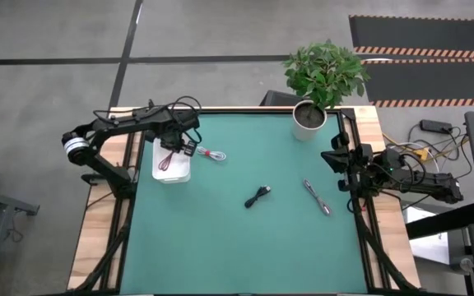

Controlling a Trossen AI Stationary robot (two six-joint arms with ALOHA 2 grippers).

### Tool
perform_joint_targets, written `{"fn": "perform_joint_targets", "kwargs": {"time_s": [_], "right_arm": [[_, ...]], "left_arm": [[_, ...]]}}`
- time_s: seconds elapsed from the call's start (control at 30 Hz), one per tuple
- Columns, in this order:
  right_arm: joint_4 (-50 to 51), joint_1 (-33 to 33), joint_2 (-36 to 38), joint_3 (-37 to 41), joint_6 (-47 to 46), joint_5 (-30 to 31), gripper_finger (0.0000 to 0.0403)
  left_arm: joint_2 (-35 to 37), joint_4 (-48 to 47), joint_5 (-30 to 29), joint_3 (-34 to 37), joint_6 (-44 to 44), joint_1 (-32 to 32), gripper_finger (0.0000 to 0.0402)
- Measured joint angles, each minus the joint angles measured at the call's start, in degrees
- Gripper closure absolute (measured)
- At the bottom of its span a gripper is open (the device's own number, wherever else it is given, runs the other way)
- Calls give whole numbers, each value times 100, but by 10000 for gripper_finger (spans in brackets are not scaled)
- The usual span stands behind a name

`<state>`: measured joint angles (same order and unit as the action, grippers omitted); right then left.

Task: Pick and place USB-C Cables
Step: Put the red charger cable into the white bin

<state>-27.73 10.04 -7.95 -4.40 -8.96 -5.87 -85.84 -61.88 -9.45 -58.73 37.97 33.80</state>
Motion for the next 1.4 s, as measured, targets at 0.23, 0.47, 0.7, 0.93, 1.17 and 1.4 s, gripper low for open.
{"fn": "perform_joint_targets", "kwargs": {"time_s": [0.23, 0.47, 0.7, 0.93, 1.17, 1.4], "right_arm": [[0, 0, 0, 0, 6, 0, 394], [0, 0, -1, 0, -49, -2, 394], [0, 0, -1, 0, -46, -2, 394], [0, 0, -1, 0, -47, -2, 394], [4, 0, 1, 0, -99, -4, 394], [2, 0, 1, 0, -32, -4, 394]], "left_arm": [[0, 30, 2, 10, 20, 0, 394], [-2, 94, 2, 79, 104, 0, 394], [-74, 152, -3, 115, 213, 0, 394], [-261, 193, -157, 117, 290, 0, 394], [-524, 207, -181, 117, 364, 0, 394], [-568, 348, -192, 117, 364, 0, 394]]}}
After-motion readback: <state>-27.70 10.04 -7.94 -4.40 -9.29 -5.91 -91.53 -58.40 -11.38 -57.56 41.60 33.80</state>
